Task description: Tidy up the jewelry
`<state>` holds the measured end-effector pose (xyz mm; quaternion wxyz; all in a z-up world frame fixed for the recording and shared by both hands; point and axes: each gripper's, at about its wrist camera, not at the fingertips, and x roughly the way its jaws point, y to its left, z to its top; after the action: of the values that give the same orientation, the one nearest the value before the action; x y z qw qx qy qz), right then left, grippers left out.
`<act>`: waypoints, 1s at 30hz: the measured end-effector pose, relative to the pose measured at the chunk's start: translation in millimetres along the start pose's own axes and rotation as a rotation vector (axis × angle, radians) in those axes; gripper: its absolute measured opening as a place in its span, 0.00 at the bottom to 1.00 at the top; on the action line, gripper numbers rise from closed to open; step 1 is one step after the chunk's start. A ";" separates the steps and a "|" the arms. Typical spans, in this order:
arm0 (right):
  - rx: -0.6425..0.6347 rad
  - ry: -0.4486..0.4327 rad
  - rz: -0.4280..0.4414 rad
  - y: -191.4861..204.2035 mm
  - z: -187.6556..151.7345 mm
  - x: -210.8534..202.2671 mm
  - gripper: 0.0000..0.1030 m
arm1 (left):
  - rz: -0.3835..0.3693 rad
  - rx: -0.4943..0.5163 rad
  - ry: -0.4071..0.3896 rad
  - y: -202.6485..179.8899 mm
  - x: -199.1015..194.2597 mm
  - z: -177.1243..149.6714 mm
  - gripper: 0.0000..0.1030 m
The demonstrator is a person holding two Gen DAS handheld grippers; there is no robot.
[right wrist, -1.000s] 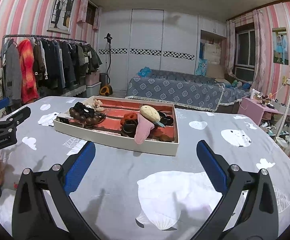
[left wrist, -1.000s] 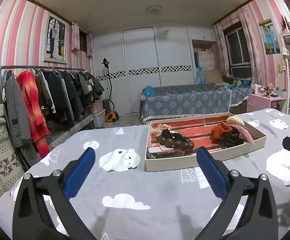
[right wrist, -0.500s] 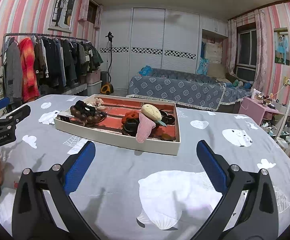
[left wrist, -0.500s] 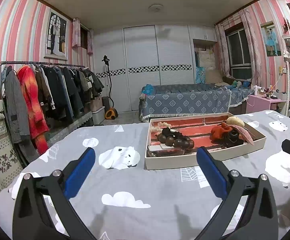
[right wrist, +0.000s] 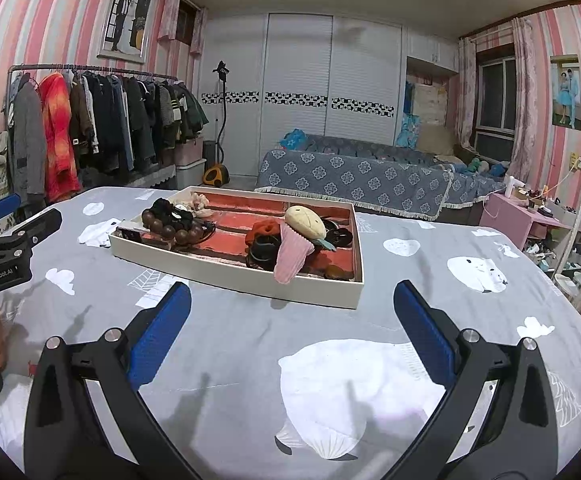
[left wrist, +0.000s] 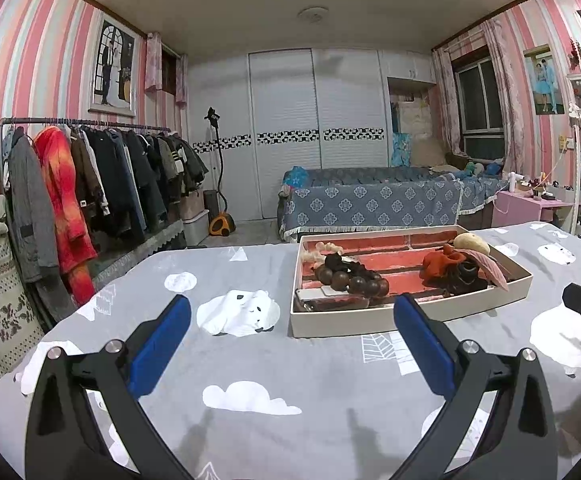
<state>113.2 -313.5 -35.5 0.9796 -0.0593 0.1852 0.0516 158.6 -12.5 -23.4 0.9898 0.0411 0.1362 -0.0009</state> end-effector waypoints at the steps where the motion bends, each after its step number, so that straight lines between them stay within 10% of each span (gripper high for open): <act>1: 0.000 0.002 0.002 -0.2 0.0 0.1 0.96 | 0.000 -0.002 0.000 0.2 0.2 -0.1 0.96; 30: 0.001 0.003 0.003 0.4 -0.2 -0.5 0.96 | -0.005 0.002 0.003 -0.1 -0.8 0.7 0.96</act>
<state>112.7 -313.2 -35.6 0.9792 -0.0586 0.1869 0.0530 158.0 -12.7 -22.6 0.9896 0.0419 0.1377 -0.0034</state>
